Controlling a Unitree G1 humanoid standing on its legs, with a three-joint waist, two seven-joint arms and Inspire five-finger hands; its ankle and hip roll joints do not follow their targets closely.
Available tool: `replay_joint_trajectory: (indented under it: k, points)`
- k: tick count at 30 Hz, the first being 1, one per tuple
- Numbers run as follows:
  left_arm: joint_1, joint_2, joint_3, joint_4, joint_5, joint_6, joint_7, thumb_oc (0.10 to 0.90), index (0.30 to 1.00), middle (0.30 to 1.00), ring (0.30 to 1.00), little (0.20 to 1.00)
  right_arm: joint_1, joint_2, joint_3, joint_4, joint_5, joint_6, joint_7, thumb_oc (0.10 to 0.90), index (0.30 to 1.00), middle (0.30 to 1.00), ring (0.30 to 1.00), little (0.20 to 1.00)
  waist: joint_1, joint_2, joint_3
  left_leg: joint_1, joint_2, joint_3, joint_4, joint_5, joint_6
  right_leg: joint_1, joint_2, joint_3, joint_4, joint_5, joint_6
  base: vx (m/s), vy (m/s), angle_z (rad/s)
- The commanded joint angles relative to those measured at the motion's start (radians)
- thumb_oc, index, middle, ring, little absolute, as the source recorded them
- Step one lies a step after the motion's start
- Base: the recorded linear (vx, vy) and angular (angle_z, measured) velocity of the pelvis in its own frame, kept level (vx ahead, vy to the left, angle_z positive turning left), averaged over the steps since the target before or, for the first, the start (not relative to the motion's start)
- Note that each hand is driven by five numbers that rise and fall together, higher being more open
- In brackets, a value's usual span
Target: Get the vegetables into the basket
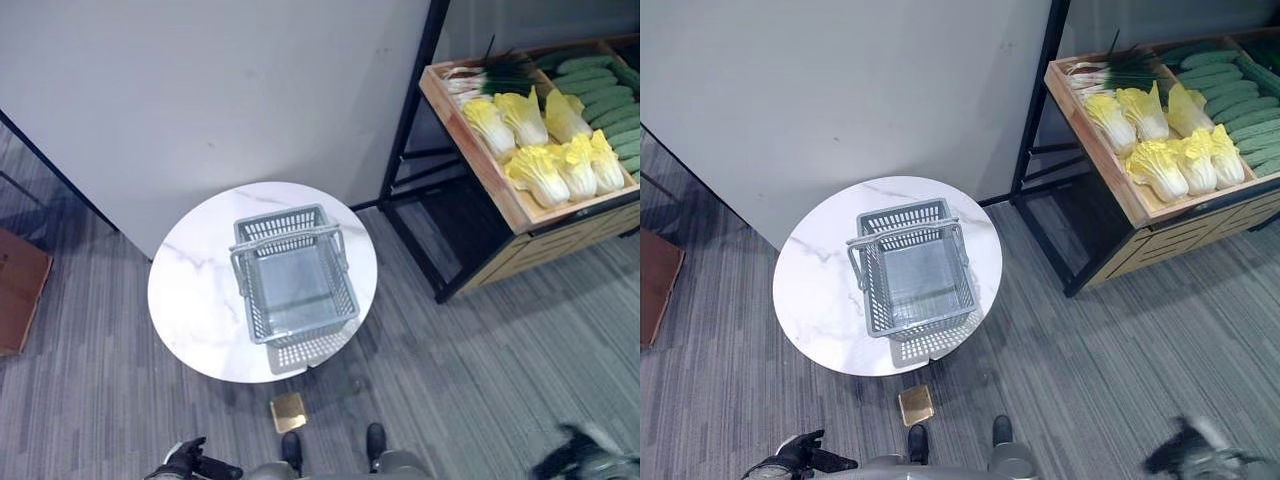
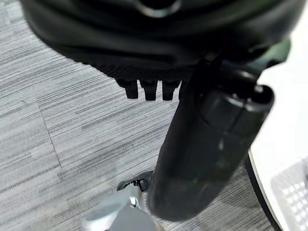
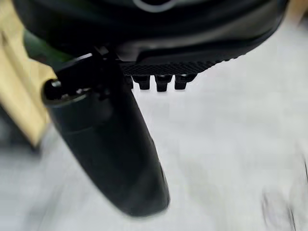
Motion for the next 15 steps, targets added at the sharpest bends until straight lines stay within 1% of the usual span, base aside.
replay_joint_trajectory:
  k: [1, 2, 4, 5, 6, 7, 9, 10, 11, 12, 15]
  points:
    - [0.010, 0.023, 0.042, 0.024, 0.001, -0.014, 0.004, 0.900, 1.000, 1.000, 1.000, 1.000, -0.063, -0.065, 0.024, -0.131, -0.064, -0.021, -0.119, 0.900, 1.000, 1.000, 1.000, 1.000, 0.012, -0.043, 0.000, -0.006, 0.060, 0.008, -0.001, -0.005, -0.057, -0.046, -0.088, 0.033, 0.001, 0.099, 0.097, -0.04, -0.006, -0.02]
    - [0.015, 0.018, 0.046, 0.024, -0.001, -0.015, 0.007, 0.900, 1.000, 1.000, 1.000, 1.000, -0.076, -0.098, 0.025, -0.240, -0.097, -0.023, -0.157, 0.900, 1.000, 1.000, 1.000, 1.000, 0.012, -0.043, -0.001, -0.008, 0.061, 0.008, -0.001, -0.003, -0.058, -0.048, -0.087, 0.031, 0.000, 0.100, 0.097, 0.00, 0.000, 0.00]
    - [0.015, 0.017, 0.045, 0.024, -0.001, -0.015, 0.008, 0.900, 1.000, 1.000, 1.000, 1.000, -0.073, -0.099, 0.022, -0.244, -0.099, -0.020, -0.156, 0.900, 1.000, 1.000, 1.000, 1.000, 0.012, -0.042, 0.000, -0.007, 0.061, 0.007, -0.001, -0.004, -0.058, -0.046, -0.087, 0.030, 0.000, 0.099, 0.097, 0.00, 0.000, 0.00]
    - [0.022, 0.009, 0.056, 0.019, -0.002, -0.016, 0.010, 0.900, 1.000, 1.000, 1.000, 1.000, -0.076, -0.155, 0.010, -0.430, -0.153, -0.025, -0.190, 0.900, 1.000, 1.000, 1.000, 1.000, 0.012, -0.042, -0.003, -0.009, 0.062, 0.005, -0.001, -0.003, -0.058, -0.045, -0.086, 0.027, -0.004, 0.101, 0.097, 0.00, 0.000, 0.00]
    - [0.023, 0.005, 0.058, 0.018, -0.001, -0.015, 0.010, 0.900, 1.000, 1.000, 1.000, 1.000, -0.076, -0.185, -0.010, -0.525, -0.173, -0.028, -0.199, 0.900, 1.000, 1.000, 1.000, 1.000, 0.013, -0.041, -0.004, -0.009, 0.064, 0.004, -0.001, -0.003, -0.059, -0.043, -0.087, 0.023, -0.006, 0.101, 0.098, -0.01, -0.015, 0.04]
    - [0.023, 0.002, 0.057, 0.020, 0.005, -0.015, 0.013, 0.900, 1.000, 1.000, 1.000, 1.000, -0.092, -0.203, -0.005, -0.585, -0.192, -0.040, -0.213, 0.900, 1.000, 1.000, 1.000, 1.000, 0.017, -0.042, -0.007, -0.010, 0.065, 0.003, -0.001, -0.002, -0.060, -0.041, -0.087, 0.020, -0.010, 0.102, 0.098, 0.01, -0.014, 0.05]
    - [0.028, -0.007, 0.057, 0.024, 0.025, -0.009, 0.011, 0.900, 1.000, 1.000, 1.000, 1.000, -0.148, -0.237, 0.038, -0.756, -0.243, -0.070, -0.214, 0.900, 1.000, 1.000, 1.000, 1.000, 0.029, -0.042, -0.012, -0.012, 0.067, -0.003, -0.001, 0.000, -0.062, -0.029, -0.087, 0.007, -0.020, 0.101, 0.097, 0.01, -0.032, 0.08]
    - [0.032, -0.008, 0.055, 0.026, 0.039, -0.006, 0.011, 0.900, 1.000, 1.000, 1.000, 1.000, -0.196, -0.244, 0.083, -0.867, -0.253, -0.098, -0.193, 0.900, 1.000, 1.000, 1.000, 1.000, 0.043, -0.043, -0.013, -0.014, 0.069, -0.007, -0.001, 0.002, -0.063, -0.024, -0.087, 0.000, -0.024, 0.101, 0.096, 0.00, -0.033, 0.16]
    - [0.033, -0.009, 0.058, 0.027, 0.042, -0.002, 0.012, 0.900, 1.000, 1.000, 1.000, 1.000, -0.222, -0.242, 0.106, -0.918, -0.246, -0.112, -0.180, 0.900, 1.000, 1.000, 1.000, 1.000, 0.045, -0.042, -0.014, -0.015, 0.069, -0.009, -0.001, 0.003, -0.064, -0.021, -0.087, -0.001, -0.025, 0.101, 0.095, 0.00, -0.018, 0.15]
    - [0.034, -0.011, 0.054, 0.029, 0.045, 0.000, 0.013, 0.900, 1.000, 1.000, 1.000, 1.000, -0.252, -0.239, 0.135, -0.958, -0.242, -0.124, -0.163, 0.900, 1.000, 1.000, 1.000, 1.000, 0.052, -0.042, -0.015, -0.016, 0.069, -0.011, -0.001, 0.003, -0.064, -0.019, -0.087, -0.005, -0.025, 0.100, 0.095, 0.00, -0.013, 0.16]
    - [0.039, -0.014, 0.045, 0.034, 0.052, 0.005, 0.017, 0.900, 1.000, 1.000, 1.000, 1.000, -0.352, -0.195, 0.239, -1.035, -0.198, -0.151, -0.104, 0.900, 1.000, 1.000, 1.000, 1.000, 0.069, -0.040, -0.015, -0.019, 0.068, -0.019, -0.001, 0.007, -0.065, -0.011, -0.087, -0.016, -0.029, 0.100, 0.093, 0.00, -0.007, 0.10]
